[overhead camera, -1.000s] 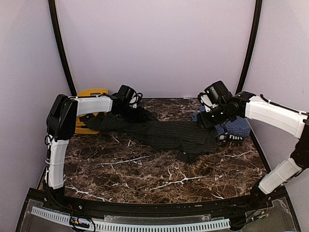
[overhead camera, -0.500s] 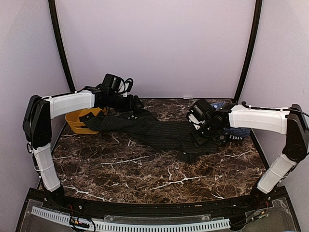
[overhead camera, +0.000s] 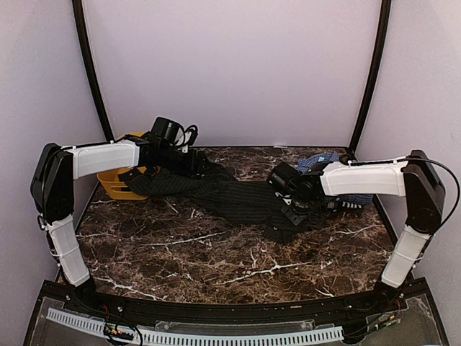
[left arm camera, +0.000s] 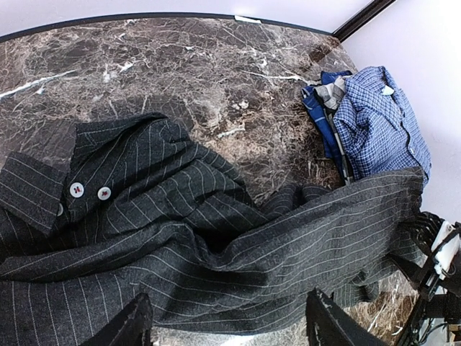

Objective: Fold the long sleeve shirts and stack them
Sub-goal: Pick up the crumpled shirt from the center of the board.

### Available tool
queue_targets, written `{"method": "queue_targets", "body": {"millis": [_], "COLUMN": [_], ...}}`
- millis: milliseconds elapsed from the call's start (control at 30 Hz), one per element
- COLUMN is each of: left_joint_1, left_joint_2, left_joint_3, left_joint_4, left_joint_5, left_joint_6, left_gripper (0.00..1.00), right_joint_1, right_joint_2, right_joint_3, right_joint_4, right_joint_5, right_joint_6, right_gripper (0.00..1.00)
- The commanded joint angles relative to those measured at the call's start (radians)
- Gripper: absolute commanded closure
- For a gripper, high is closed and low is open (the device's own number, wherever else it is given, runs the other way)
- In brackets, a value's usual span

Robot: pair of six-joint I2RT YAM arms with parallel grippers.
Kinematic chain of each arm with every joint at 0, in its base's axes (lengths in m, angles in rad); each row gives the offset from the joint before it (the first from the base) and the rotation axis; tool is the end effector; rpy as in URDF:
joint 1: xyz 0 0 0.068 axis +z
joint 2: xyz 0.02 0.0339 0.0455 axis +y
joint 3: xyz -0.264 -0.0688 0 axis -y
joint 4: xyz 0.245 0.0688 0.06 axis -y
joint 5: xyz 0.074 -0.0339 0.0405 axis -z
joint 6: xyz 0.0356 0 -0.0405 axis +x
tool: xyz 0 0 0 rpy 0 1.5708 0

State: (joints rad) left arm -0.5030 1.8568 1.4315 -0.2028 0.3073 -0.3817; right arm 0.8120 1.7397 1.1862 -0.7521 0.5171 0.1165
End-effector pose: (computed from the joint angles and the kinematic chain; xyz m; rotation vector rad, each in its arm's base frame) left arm 0.3713 -0.2166 0.2569 0.3184 2.2686 -0.8179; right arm 0.2411 0.2287 0.1947 -0.8120 2.5132 -0.4665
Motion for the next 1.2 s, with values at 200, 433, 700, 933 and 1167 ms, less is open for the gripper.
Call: {"method": "queue_targets", "body": {"millis": [200, 433, 700, 933, 1167], "left_joint_1": [-0.003, -0.003, -0.003, -0.002, -0.002], "left_joint_2": [-0.038, -0.058, -0.147, -0.311, -0.377], "left_joint_3": [-0.031, -0.059, -0.1, -0.26, -0.351], "left_joint_4": [0.009, -0.005, -0.081, -0.158, -0.099], "left_joint_5": [0.019, -0.004, -0.114, -0.251, -0.319], "left_joint_6": [0.009, 0.02, 0.057, 0.099, 0.082], "left_gripper": [0.28, 0.28, 0.26, 0.2, 0.13], "right_joint_1": [0.006, 0.006, -0.012, -0.098, -0.164], "right_joint_2": [-0.004, -0.01, -0.09, -0.271, -0.368], "right_joint_3": [0.041, 0.042, 0.051, 0.046, 0.021], "right_joint_4": [-0.011, -0.002, -0.033, -0.08, -0.071], "right_joint_5": [0.058, 0.087, 0.124, 0.054, 0.019], "right_joint_6": [-0.005, -0.017, -0.004, 0.033, 0.038], "right_gripper": [0.74, 0.99, 1.0, 1.0, 1.0]}}
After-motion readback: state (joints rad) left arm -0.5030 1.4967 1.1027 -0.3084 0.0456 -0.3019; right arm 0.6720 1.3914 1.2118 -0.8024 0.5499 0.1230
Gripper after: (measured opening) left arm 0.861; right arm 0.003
